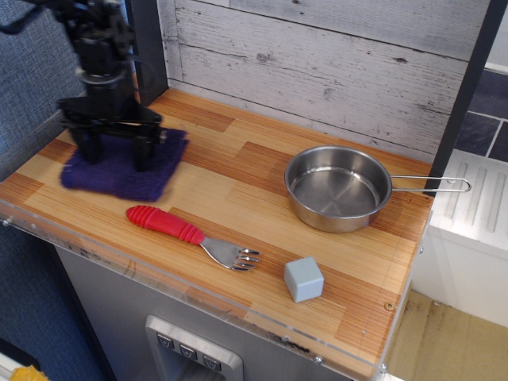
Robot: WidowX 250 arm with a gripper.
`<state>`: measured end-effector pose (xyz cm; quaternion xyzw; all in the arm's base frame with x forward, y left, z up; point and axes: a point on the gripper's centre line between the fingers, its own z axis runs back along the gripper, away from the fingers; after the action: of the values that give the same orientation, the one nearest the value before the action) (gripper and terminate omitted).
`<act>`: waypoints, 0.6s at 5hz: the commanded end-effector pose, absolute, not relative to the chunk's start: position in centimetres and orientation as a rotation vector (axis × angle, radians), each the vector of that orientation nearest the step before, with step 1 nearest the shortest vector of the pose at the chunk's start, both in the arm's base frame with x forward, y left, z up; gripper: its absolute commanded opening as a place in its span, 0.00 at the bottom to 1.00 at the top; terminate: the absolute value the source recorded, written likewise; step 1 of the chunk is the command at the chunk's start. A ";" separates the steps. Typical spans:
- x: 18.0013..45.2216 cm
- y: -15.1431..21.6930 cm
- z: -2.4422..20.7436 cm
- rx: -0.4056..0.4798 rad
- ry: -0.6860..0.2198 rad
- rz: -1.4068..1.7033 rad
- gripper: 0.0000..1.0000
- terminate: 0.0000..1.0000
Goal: Move towel to lower left corner
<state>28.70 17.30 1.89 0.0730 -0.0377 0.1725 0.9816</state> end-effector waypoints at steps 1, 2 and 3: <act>27.2 18.4 3.8 0.169 -0.102 0.394 1.00 0.00; 27.8 17.9 4.3 0.166 -0.116 0.376 1.00 0.00; 28.7 17.5 5.6 0.171 -0.151 0.369 1.00 0.00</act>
<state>28.15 17.27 3.27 0.0707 -0.0382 0.1865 0.9792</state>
